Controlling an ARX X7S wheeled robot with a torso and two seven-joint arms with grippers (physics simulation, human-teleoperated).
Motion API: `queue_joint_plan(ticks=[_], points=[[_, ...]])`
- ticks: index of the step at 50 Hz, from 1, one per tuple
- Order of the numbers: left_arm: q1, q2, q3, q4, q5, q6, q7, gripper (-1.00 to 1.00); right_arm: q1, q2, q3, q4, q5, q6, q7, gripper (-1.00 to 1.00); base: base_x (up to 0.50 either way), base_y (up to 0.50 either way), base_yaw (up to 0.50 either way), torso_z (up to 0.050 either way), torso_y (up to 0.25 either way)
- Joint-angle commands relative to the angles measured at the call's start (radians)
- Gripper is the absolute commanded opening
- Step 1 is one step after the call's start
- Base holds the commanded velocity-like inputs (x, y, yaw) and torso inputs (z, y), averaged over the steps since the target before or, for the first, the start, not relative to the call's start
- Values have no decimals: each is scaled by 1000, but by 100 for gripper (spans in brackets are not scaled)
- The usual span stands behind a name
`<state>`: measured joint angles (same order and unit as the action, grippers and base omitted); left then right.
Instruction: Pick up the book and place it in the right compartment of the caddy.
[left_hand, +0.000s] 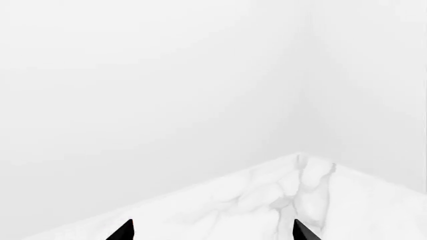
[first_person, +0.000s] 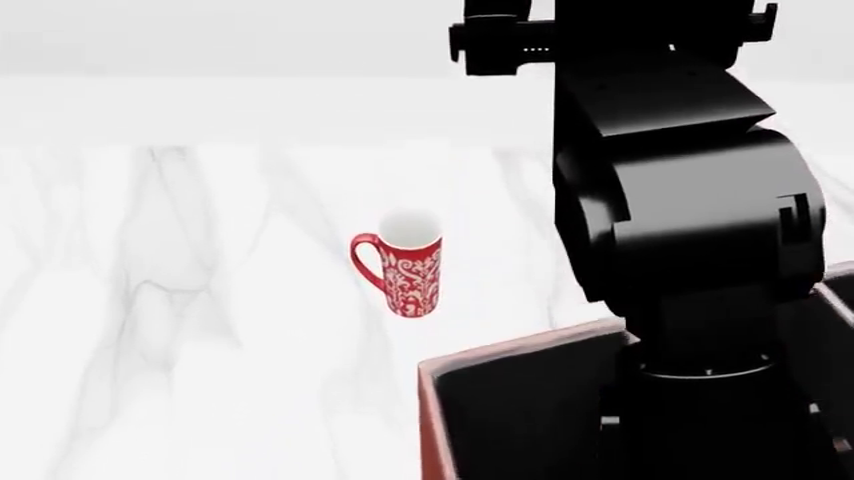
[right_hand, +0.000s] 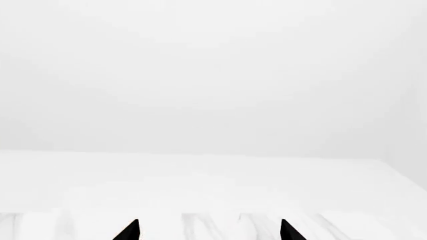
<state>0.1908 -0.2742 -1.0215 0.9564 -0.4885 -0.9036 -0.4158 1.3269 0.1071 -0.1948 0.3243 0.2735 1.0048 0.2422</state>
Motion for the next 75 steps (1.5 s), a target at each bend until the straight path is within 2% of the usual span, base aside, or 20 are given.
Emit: queue_joint_plan(ticks=[1, 12, 13, 15, 20, 33, 35, 38, 39, 43, 45, 47, 49, 50, 52, 56, 64, 65, 67, 75], points=[[6, -1, -8, 2, -9, 3, -2, 100, 6, 2, -3, -1, 13, 5, 2, 100, 500, 0, 0, 0, 0], [8, 0, 5, -9, -12, 8, -4, 100, -3, 3, -21, -8, 11, -7, 13, 100, 136, 0, 0, 0, 1], [10, 7, 10, -4, -7, 38, 5, 100, 6, 26, -89, -138, 113, 143, -113, 100, 0, 0, 0, 0, 0], [11, 8, 8, -4, -8, 41, 6, 100, -7, 39, -107, -203, 150, 213, -153, 100, 0, 0, 0, 0, 0], [12, 8, 15, -7, -7, 46, 5, 100, -27, 56, -117, -311, 225, 278, -218, 100, 0, 0, 0, 0, 0], [18, 4, 7, 4, -18, 42, -2, 100, -29, 51, -102, -415, 354, 413, -282, 100, 0, 0, 0, 0, 0], [20, 5, 7, 3, -19, 46, 0, 100, -38, 66, -137, -451, 374, 437, -301, 100, 0, 0, 0, 0, 0], [21, 5, 8, 2, -19, 48, -1, 100, -37, 72, -148, -457, 387, 440, -316, 100, 0, 0, 0, 0, 0], [20, 3, 9, 2, -20, 46, -3, 100, -48, 100, -186, -508, 420, 426, -374, 100, 0, 0, 0, 0, 0], [17, -1, 12, 4, -23, 42, -8, 100, -63, 105, -180, -547, 459, 432, -399, 100, 0, 0, 0, 0, 0], [18, 0, 13, 2, -23, 45, -8, 100, -77, 118, -166, -597, 520, 429, -460, 100, 0, 0, 0, 0, 0], [20, 0, 12, 1, -24, 46, -8, 100, -63, 152, -227, -627, 528, 417, -509, 100, 0, 0, 0, 0, 0], [20, -2, 6, 5, -29, 42, -10, 100, -47, 135, -208, -598, 543, 439, -508, 100, 0, 0, 0, 0, 0], [20, -4, 3, 6, -31, 40, -11, 100, -41, 169, -265, -625, 543, 402, -565, 100, 0, 0, 0, 0, 0], [21, -4, -4, 8, -36, 40, -10, 100, -46, 147, -209, -611, 596, 460, -557, 100, 0, 0, 0, 0, 0], [24, -4, -7, 7, -38, 41, -11, 100, -35, 182, -277, -651, 605, 456, -593, 100, 0, 0, 0, 0, 0], [22, -10, -8, 9, -45, 37, -18, 100, -29, 216, -281, -706, 673, 428, -673, 100, 0, 0, 0, 0, 0], [23, -9, -10, 9, -46, 38, -18, 100, -42, 190, -224, -686, 698, 428, -655, 100, 0, 0, 0, 0, 0], [25, -8, -13, 9, -48, 41, -17, 100, -17, 222, -295, -707, 684, 429, -693, 100, 0, 0, 0, 0, 0], [30, -14, -40, 18, -68, 31, -20, 100, -7, 277, -398, -728, 662, 361, -789, 100, 0, 0, 0, 0, 0]])
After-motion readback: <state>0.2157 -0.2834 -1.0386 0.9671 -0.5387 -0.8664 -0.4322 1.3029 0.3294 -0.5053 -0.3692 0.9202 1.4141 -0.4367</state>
